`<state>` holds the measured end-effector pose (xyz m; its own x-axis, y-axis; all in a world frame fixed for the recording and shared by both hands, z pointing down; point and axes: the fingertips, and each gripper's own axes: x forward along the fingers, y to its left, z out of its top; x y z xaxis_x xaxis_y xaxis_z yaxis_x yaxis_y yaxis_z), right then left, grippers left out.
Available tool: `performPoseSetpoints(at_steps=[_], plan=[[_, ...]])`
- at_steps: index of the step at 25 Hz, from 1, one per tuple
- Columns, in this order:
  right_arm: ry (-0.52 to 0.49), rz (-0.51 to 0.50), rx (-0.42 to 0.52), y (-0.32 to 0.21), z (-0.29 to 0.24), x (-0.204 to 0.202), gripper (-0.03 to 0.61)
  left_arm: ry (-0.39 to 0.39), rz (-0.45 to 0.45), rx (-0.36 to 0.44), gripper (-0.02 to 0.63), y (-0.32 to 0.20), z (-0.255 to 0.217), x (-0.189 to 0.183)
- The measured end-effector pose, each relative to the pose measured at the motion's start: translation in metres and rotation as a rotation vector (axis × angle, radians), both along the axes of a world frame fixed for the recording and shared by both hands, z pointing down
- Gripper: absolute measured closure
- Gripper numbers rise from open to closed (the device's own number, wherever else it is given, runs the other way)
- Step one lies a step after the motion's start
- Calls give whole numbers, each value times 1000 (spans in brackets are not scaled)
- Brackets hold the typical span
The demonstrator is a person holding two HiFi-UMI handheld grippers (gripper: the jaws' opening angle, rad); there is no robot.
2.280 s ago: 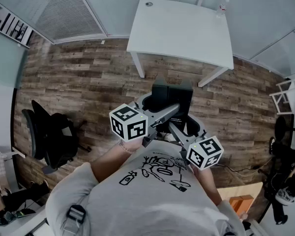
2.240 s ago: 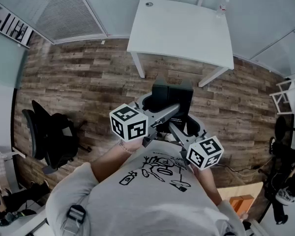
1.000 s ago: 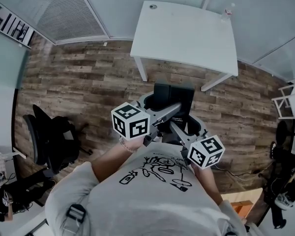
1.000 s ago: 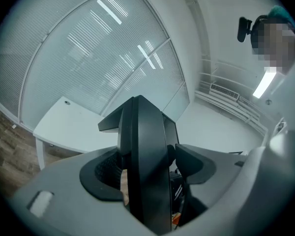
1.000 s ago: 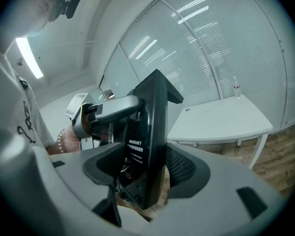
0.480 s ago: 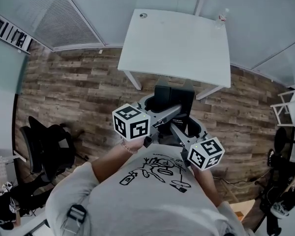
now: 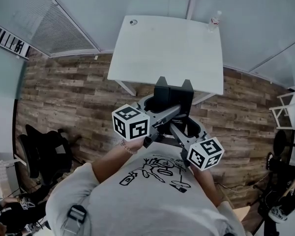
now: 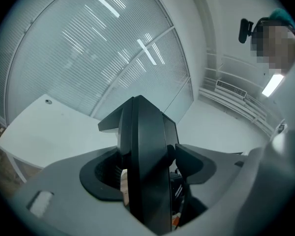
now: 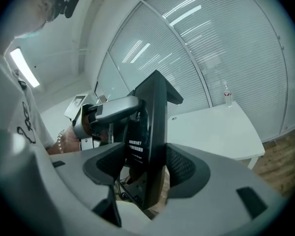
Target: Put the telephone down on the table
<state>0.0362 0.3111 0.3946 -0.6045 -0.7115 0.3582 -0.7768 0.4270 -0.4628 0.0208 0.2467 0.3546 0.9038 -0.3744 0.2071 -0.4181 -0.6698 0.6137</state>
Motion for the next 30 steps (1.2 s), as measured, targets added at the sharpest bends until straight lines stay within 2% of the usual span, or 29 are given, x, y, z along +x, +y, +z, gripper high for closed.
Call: performPoseSetpoints(at_steps=[5, 16, 23, 30], plan=[[-3, -7, -7, -12, 1, 18, 328, -3, -9, -9, 287, -12, 2, 17], [-14, -13, -36, -49, 12, 22, 328, -4, -21, -41, 287, -51, 15, 21], [-18, -6, -42, -100, 12, 22, 328, -4, -14, -39, 287, -101, 16, 22], [-18, -22, -52, -174, 13, 14, 330, -5, -28, -43, 287, -175, 17, 13]])
